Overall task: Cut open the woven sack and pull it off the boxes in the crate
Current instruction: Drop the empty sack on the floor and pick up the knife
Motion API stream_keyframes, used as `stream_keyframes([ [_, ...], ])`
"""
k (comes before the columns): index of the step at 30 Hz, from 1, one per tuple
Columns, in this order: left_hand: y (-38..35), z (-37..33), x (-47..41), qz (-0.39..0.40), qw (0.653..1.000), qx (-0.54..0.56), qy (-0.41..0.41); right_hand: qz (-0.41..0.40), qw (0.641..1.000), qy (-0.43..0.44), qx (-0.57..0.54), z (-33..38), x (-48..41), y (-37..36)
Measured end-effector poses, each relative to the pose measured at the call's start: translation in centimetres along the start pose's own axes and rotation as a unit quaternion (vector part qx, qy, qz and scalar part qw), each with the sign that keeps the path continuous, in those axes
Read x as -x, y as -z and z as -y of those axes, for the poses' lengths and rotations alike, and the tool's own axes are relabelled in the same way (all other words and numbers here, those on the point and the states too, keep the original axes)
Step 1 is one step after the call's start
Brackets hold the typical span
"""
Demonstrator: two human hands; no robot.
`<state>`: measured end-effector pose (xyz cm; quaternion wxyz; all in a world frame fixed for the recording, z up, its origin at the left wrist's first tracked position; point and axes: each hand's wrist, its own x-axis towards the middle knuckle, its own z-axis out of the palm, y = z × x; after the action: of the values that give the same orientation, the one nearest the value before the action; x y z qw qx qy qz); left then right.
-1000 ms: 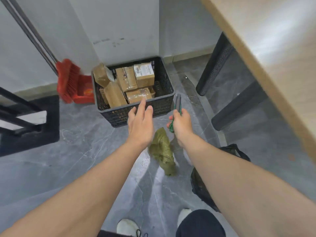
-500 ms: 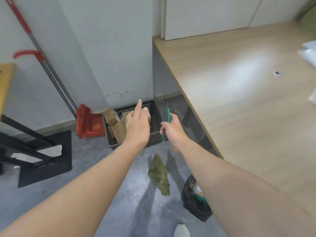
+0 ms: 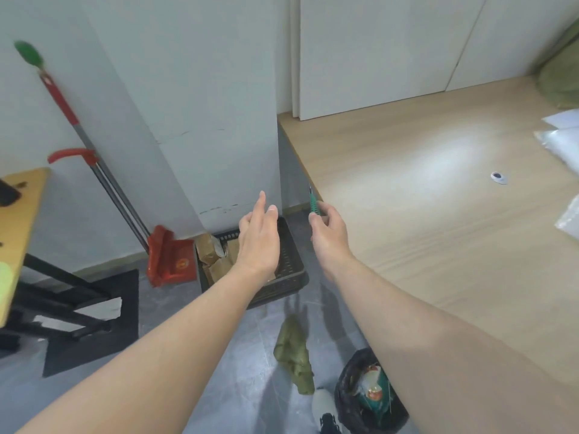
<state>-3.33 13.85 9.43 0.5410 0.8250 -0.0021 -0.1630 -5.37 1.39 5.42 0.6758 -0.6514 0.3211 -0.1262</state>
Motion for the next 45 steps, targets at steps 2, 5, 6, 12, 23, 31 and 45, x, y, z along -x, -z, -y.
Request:
stream_keyframes([
  [2, -1.7, -0.9, -1.9, 0.001, 1.000, 0.001, 0.008, -0.004, 1.000, 0.016, 0.013, 0.3, -2.3, 0.7],
  [5, -4.5, -1.7, -4.9, -0.006, 1.000, 0.008, 0.012, 0.000, 0.999, 0.029, 0.039, 0.7, -6.2, 1.9],
  [6, -5.5, -1.9, -5.9, -0.007, 1.000, 0.009, 0.014, 0.000, 0.998, 0.031, 0.048, 0.7, -7.5, 2.4],
  [12, -10.7, -2.9, -10.5, 0.006, 0.999, 0.031, 0.041, -0.009, 0.995, 0.022, 0.092, 0.4, -14.0, 5.7],
  [23, -15.2, -1.5, -16.7, 0.025, 0.997, 0.017, 0.077, -0.037, 0.993, -0.049, 0.096, -2.3, -22.4, 7.6],
  [31, -16.8, 0.4, -19.7, 0.031, 0.996, 0.011, 0.086, -0.069, 0.985, -0.046, 0.152, -4.2, -25.7, 8.6],
  [45, -17.3, 2.2, -20.6, 0.025, 0.995, 0.008, 0.100, -0.108, 0.945, -0.039, 0.306, -7.3, -27.8, 8.2],
])
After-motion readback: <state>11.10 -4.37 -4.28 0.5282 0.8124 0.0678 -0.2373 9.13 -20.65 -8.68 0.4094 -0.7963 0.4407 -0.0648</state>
